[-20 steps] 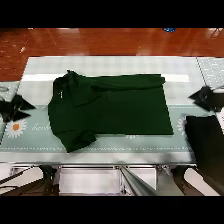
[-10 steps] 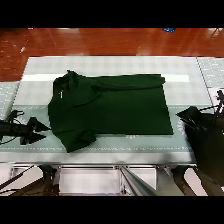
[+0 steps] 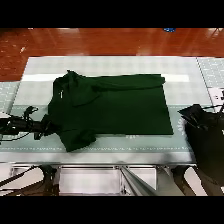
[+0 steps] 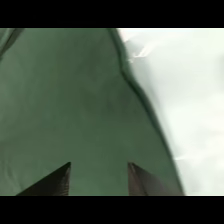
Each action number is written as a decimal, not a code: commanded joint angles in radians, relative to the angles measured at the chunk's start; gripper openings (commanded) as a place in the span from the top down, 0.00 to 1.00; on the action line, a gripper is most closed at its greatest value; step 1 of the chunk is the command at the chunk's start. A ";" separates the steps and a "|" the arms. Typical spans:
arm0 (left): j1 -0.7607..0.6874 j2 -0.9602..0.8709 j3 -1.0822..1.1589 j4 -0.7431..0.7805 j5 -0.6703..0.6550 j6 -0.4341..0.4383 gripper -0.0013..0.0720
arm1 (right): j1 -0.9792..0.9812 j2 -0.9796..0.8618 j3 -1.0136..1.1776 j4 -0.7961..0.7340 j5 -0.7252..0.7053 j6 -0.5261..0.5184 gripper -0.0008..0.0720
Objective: Fold the shirts.
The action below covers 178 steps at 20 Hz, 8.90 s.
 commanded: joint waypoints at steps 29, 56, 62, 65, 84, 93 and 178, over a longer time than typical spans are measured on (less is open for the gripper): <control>-0.020 0.194 0.594 -0.547 -0.091 0.167 0.96 | 0.314 -0.262 0.797 0.115 0.049 0.042 0.96; -0.553 0.629 1.103 0.823 -0.245 -0.344 0.96 | 0.314 0.228 1.101 -0.415 0.412 0.260 0.96; -0.553 0.285 0.941 0.743 -0.091 -0.352 0.96 | 0.314 0.074 0.709 -0.272 0.172 0.159 0.96; -0.553 0.071 0.941 0.686 0.080 -0.365 0.96 | 0.315 -0.158 0.673 -0.202 0.022 0.082 0.96; -0.479 -0.552 1.249 0.346 -0.095 -0.171 0.96 | 0.281 -0.933 1.094 -0.070 0.143 -0.010 0.96; -0.455 -0.618 1.208 0.370 -0.245 -0.145 0.96 | 0.302 -0.933 0.903 -0.248 0.130 0.021 0.96; -0.341 -0.792 1.287 -0.203 -0.102 -0.137 0.30 | 0.250 -0.849 0.668 0.210 -0.179 -0.046 0.42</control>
